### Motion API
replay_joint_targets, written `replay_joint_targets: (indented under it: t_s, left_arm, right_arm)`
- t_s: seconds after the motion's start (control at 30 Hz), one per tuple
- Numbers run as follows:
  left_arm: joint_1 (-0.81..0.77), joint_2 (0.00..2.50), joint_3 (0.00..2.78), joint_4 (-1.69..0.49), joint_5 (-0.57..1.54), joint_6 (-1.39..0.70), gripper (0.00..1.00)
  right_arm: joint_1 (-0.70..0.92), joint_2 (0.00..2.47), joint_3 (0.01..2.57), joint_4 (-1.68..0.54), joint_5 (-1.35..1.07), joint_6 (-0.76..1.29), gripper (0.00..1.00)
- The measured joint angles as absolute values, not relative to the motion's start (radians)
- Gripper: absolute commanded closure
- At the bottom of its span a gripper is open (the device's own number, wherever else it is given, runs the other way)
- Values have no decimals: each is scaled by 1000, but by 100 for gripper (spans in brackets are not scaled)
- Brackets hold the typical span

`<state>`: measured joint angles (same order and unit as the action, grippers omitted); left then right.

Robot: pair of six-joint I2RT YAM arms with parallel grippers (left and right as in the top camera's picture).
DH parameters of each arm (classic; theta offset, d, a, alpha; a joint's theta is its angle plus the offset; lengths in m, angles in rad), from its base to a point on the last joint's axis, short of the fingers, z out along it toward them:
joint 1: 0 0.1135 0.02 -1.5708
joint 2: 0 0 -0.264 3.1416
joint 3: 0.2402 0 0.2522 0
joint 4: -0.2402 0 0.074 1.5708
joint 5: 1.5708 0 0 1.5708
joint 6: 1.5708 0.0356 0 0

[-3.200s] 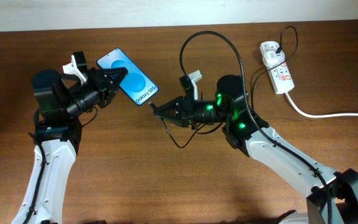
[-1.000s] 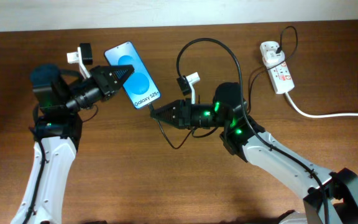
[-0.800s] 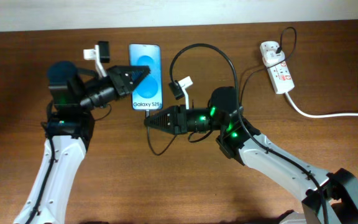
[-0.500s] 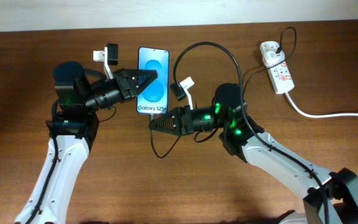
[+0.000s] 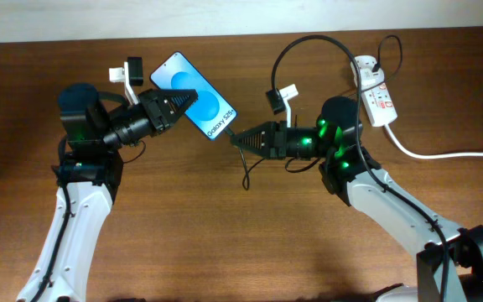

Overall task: Plug charger to phone and switch on socket
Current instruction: 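Release the plug and pull the right gripper away from the phone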

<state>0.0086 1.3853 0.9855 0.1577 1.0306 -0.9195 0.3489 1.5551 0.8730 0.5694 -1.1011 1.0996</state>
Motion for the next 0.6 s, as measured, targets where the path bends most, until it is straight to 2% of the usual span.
replay_joint_targets:
  t_s: [0.37,0.43,0.6]
  left_arm:
    - [9,1385,994,162,1007,-923,100]
    - [9,1385,994,162,1001,-923,100]
    - [-7,1385,970,134,1048,-914,100]
  right_arm:
    - [362,1556,872,604,-1042,1100,95]
    - [363,1557,872,604,-1036,1100,89]
    - [369,1554,879,550,-994,1108,87]
